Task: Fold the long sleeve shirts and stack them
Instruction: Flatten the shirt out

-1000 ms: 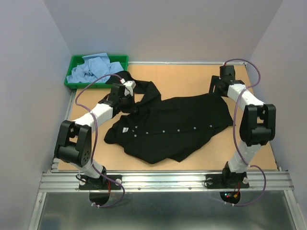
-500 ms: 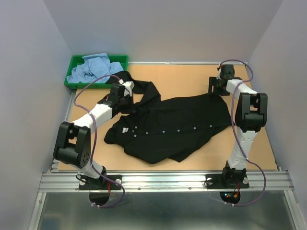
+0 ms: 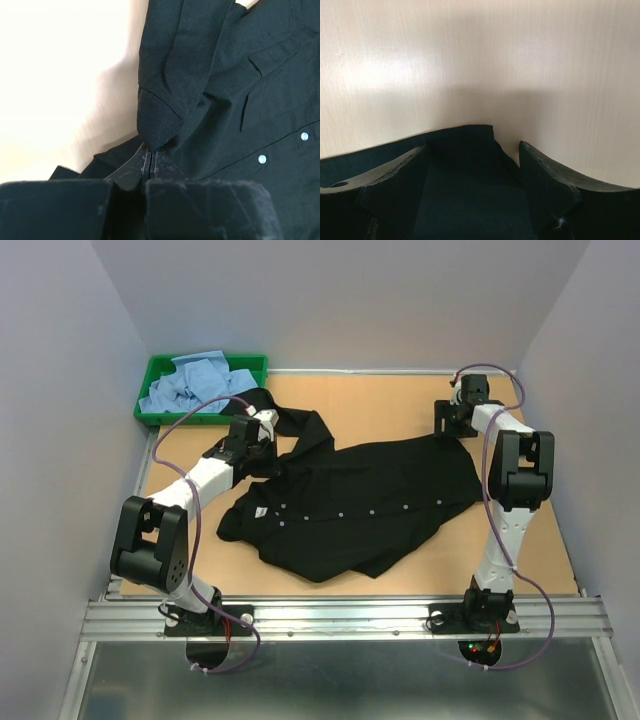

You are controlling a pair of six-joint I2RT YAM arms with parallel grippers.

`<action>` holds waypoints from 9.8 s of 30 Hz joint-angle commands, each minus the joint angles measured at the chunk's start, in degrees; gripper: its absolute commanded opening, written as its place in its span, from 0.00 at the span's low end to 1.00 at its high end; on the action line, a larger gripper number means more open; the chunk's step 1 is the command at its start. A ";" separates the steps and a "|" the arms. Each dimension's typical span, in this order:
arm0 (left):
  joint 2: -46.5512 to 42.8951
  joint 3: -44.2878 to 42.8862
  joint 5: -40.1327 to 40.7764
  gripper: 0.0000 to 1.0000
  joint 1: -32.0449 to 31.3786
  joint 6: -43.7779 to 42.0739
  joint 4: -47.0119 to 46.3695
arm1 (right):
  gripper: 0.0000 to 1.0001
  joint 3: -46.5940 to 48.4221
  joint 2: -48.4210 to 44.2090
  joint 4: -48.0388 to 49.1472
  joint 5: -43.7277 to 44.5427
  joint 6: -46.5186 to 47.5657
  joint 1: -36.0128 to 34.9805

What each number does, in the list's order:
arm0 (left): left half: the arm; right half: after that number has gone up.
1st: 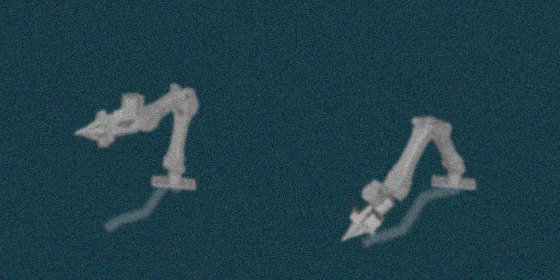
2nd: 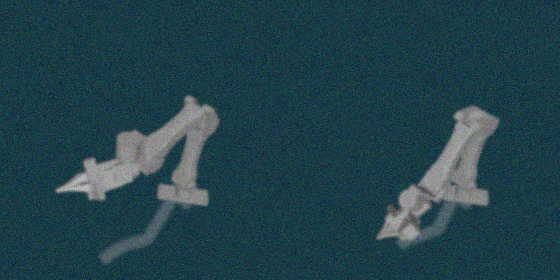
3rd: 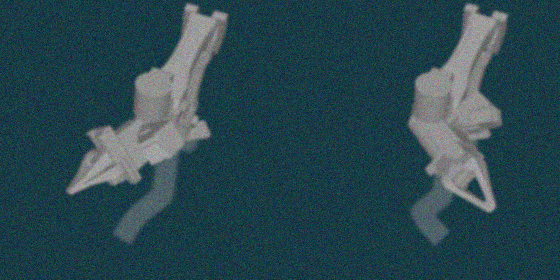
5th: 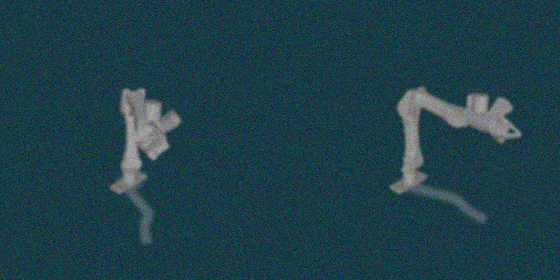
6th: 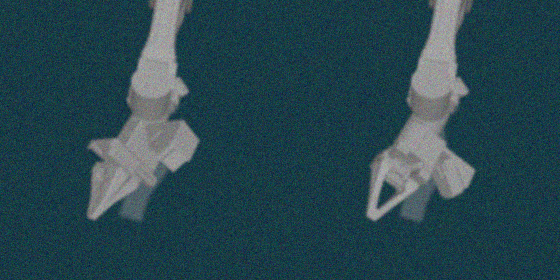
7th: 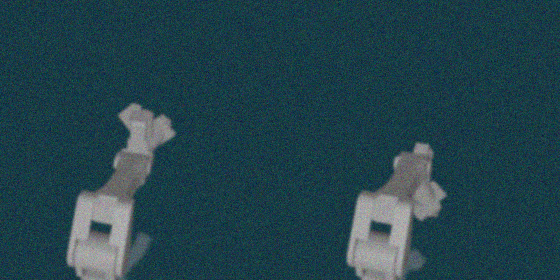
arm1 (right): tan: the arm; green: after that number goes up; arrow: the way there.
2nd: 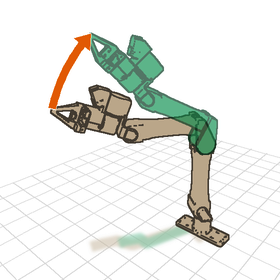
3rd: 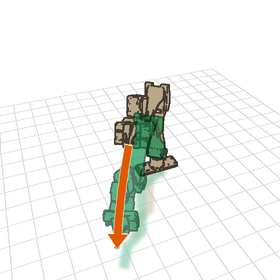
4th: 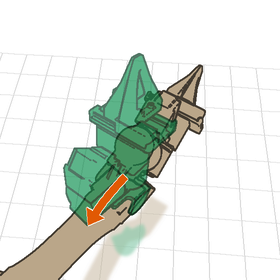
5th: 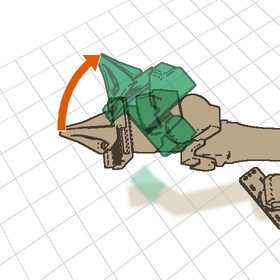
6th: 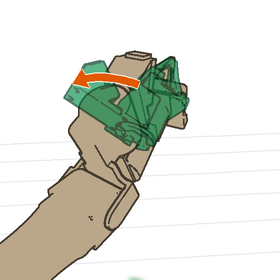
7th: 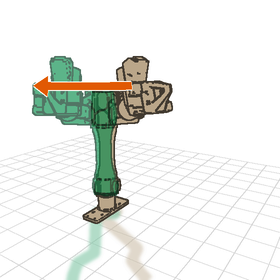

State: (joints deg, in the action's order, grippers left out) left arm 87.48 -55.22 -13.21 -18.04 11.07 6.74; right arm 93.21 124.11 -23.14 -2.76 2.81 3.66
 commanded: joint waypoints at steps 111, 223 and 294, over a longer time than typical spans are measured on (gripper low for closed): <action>-27.36 9.67 -1.03 0.00 7.32 7.47 -42.43 | 0.01 -45.48 -64.43 35.97 -5.94 -5.36 0.56; 31.69 -38.64 25.43 0.80 -16.32 -4.21 -11.93 | 0.87 -46.89 -52.30 8.90 -3.91 -31.64 -11.92; 22.48 -35.41 16.83 0.00 -13.16 12.14 1.43 | 0.88 -52.87 -59.69 7.32 -5.06 -28.65 -12.01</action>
State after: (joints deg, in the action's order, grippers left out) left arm 114.21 -95.22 8.60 -31.38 27.57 7.55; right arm 40.34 64.20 -16.64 -9.34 -27.14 -8.34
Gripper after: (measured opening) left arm 0.036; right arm 0.880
